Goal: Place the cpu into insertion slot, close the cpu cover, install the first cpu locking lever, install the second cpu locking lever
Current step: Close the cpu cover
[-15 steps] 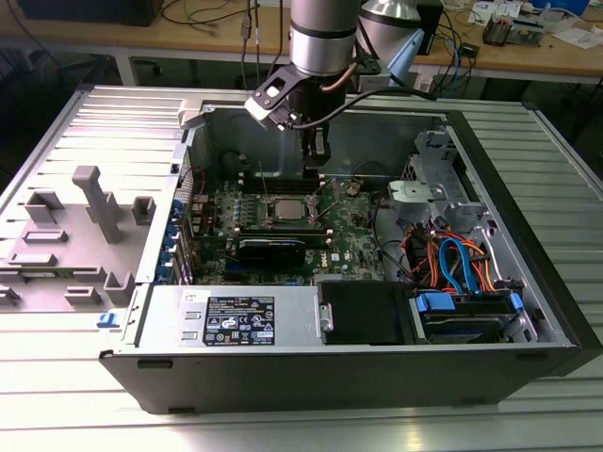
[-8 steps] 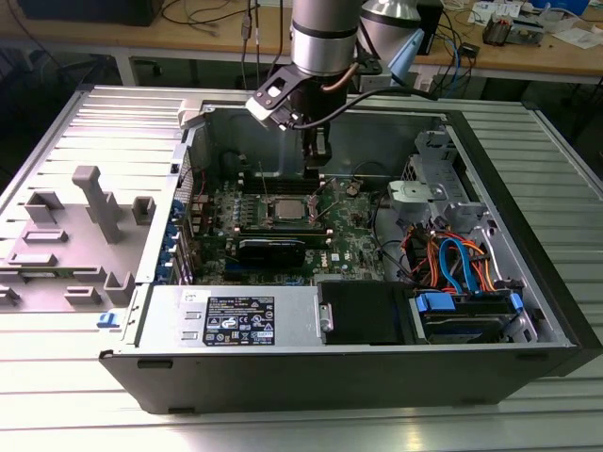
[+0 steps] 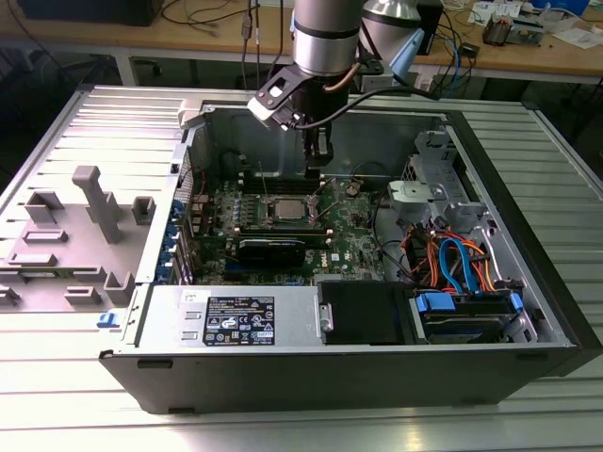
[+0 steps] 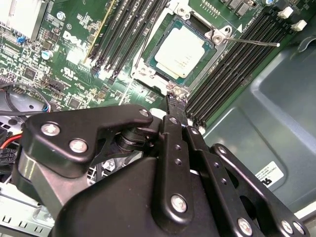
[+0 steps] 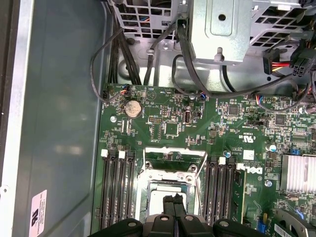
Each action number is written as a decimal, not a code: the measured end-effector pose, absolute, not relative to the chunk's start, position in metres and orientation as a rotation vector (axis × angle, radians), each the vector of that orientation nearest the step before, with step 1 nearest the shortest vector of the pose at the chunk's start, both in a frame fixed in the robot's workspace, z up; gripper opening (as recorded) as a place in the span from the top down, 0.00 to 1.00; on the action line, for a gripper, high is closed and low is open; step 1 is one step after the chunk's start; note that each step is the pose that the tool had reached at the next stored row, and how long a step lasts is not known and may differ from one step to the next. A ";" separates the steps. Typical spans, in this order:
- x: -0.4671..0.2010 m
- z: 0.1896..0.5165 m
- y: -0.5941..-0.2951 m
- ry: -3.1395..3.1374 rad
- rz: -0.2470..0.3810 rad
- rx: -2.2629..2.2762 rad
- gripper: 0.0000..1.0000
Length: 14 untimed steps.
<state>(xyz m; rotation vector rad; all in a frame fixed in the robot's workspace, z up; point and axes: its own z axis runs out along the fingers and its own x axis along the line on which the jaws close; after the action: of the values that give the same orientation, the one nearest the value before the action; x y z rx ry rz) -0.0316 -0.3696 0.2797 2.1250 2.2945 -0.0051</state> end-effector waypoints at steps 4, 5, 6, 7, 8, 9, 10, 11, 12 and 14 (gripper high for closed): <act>-0.030 0.280 -0.370 2.295 -0.005 2.125 0.89; -0.030 0.280 -0.370 2.295 -0.005 2.125 0.89; -0.030 0.280 -0.370 2.295 -0.005 2.125 0.89; -0.029 0.280 -0.370 2.295 -0.005 2.125 0.89; -0.028 0.280 -0.370 2.295 -0.005 2.125 0.89; -0.028 0.280 -0.370 2.295 -0.005 2.125 0.89; -0.027 0.280 -0.370 2.295 -0.005 2.125 0.89; -0.027 0.280 -0.370 2.295 -0.005 2.125 0.89; -0.026 0.280 -0.370 2.295 -0.005 2.125 0.89; -0.026 0.280 -0.370 2.294 -0.005 2.125 0.89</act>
<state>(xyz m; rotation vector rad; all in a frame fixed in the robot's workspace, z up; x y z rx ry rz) -0.0255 -0.3696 0.2797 2.1251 2.2944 -0.0050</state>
